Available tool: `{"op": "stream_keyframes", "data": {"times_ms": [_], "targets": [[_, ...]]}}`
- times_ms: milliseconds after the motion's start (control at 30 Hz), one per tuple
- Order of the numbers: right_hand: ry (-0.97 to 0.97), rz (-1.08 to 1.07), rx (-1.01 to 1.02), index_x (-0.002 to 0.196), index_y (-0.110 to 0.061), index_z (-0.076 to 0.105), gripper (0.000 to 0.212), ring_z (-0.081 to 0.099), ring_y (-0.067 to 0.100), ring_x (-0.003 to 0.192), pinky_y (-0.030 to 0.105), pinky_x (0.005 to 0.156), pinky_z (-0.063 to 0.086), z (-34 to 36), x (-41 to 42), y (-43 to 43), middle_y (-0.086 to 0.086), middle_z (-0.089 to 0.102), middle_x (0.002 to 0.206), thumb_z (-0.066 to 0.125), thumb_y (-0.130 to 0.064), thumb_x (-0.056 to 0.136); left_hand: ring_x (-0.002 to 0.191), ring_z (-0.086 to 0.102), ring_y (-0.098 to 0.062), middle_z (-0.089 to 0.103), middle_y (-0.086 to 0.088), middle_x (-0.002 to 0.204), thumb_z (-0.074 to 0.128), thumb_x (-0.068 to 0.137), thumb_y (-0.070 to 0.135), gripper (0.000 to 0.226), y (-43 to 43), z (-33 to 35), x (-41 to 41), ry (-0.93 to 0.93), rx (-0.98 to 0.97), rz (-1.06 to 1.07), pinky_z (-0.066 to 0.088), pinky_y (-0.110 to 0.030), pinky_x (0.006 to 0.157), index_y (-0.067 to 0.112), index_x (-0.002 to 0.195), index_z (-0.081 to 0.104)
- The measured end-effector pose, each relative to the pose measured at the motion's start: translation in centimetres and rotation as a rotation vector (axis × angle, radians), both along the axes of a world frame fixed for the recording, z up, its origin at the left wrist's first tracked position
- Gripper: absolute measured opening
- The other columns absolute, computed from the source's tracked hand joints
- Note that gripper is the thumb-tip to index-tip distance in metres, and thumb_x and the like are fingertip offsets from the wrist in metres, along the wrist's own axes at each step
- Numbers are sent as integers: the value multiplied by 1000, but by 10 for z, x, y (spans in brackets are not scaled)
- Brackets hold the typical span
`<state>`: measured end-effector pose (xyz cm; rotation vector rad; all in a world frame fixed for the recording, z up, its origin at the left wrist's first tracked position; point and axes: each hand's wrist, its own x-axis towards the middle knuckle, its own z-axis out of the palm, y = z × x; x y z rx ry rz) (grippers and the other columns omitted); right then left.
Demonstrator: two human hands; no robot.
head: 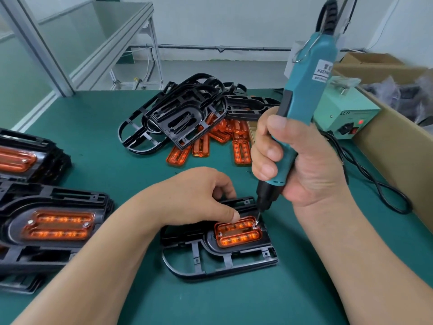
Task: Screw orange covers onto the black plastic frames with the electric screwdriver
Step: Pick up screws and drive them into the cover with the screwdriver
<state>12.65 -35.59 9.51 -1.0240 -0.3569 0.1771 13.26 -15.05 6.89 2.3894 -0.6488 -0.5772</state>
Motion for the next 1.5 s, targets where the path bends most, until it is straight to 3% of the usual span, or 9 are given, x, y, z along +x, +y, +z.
{"op": "stream_keyframes", "data": {"times_ms": [200, 333, 433, 667, 933, 1033, 1200, 1367, 1500], "targets": [[-15, 10, -40, 85, -7, 54, 21, 46, 17, 39, 22, 45, 40, -2, -2, 4, 1, 45, 54, 69, -20, 80, 83, 58, -9, 63, 6, 96, 85, 82, 47, 26, -3, 2, -1, 5, -6, 3, 48, -27, 74, 32, 100, 73], [-73, 85, -42, 89, -6, 66, 12, 48, 17, 40, 23, 47, 42, -2, -5, 4, 1, 47, 53, 68, -15, 81, 82, 59, -9, 64, 6, 97, 85, 82, 46, 26, -4, 2, -4, -2, -5, 21, 48, -26, 74, 31, 97, 71], [-115, 153, -71, 89, -10, 71, 16, 49, 17, 42, 23, 50, 42, -1, -8, 4, 1, 49, 53, 77, -10, 74, 82, 59, -10, 63, 8, 95, 85, 82, 44, 24, -7, 4, -5, 6, -5, 17, 52, -34, 81, 31, 91, 67], [-143, 196, -86, 77, -13, 61, 11, 47, 16, 42, 23, 51, 41, 2, -10, 7, 1, 45, 54, 69, -6, 77, 74, 51, -9, 54, 11, 84, 84, 83, 40, 29, -9, 5, -7, 32, -15, 1, 47, -36, 74, 33, 79, 56], [-119, 256, -124, 79, -13, 62, 14, 49, 16, 43, 23, 51, 41, -3, -8, 8, 0, 46, 55, 75, -8, 77, 71, 51, -1, 54, 13, 85, 83, 83, 45, 28, -9, 4, -7, 16, 30, 32, 38, -24, 66, 35, 85, 57], [-112, 299, -118, 87, -11, 64, 31, 50, 15, 44, 23, 51, 41, -4, -8, 9, -1, 47, 56, 90, -23, 75, 68, 50, 1, 52, 14, 83, 83, 83, 46, 30, -10, 4, -7, 10, 44, 31, 36, -22, 64, 36, 83, 55], [-110, 310, -119, 94, -11, 68, 36, 49, 13, 43, 23, 51, 40, -5, -9, 9, -2, 47, 55, 91, -32, 77, 66, 49, 3, 50, 13, 80, 82, 84, 44, 30, -10, 5, -8, -6, 45, 20, 34, -17, 58, 33, 81, 55], [-109, 305, -119, 88, -10, 65, 38, 46, 13, 42, 22, 49, 38, -5, -10, 10, -4, 48, 54, 92, -33, 76, 64, 48, -1, 48, 13, 76, 82, 84, 43, 31, -11, 6, -8, 11, 39, 24, 36, -22, 61, 32, 79, 54], [-138, 230, -137, 84, -9, 66, 9, 44, 14, 38, 23, 47, 38, -7, -10, 9, -3, 46, 50, 73, -11, 79, 65, 48, -2, 50, 13, 77, 82, 84, 43, 27, -11, 6, -9, 8, 33, 30, 37, -26, 64, 32, 81, 57]]}}
